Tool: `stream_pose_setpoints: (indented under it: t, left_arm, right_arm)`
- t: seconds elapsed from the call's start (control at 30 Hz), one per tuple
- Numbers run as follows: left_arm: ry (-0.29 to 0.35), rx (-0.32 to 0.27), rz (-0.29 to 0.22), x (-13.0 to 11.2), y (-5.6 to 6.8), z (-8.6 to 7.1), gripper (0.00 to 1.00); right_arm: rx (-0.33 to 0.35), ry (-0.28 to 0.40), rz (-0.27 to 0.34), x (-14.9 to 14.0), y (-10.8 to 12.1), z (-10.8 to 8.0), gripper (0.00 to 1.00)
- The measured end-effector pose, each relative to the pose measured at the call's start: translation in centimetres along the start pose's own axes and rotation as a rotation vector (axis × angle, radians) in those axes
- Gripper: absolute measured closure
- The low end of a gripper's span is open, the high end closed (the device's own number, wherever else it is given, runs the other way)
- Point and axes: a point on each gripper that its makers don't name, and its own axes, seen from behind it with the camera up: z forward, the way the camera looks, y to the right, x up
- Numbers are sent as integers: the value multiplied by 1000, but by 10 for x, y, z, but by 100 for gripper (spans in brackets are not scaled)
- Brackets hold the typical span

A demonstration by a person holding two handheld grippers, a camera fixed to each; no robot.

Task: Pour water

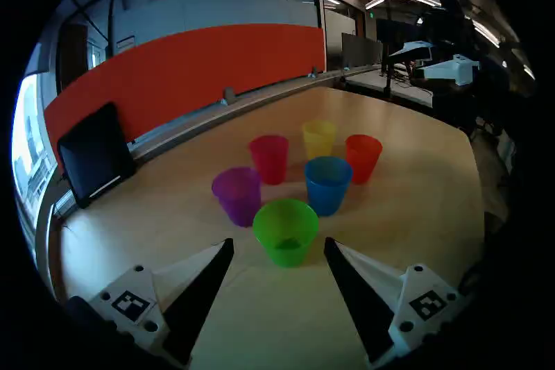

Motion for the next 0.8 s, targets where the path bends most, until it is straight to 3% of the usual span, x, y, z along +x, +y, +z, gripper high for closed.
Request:
stream_pose_setpoints:
  t: [0.27, 0.8]
  left_arm:
    - [-41, -29, -6, -15, 7, 16, 3]
    - [-70, -61, -29, -23, 8, 53, 3]
  right_arm:
    - [0, -9, 3, -5, 3, 3, 0]
    - [-1, -23, 6, -10, 9, 10, 0]
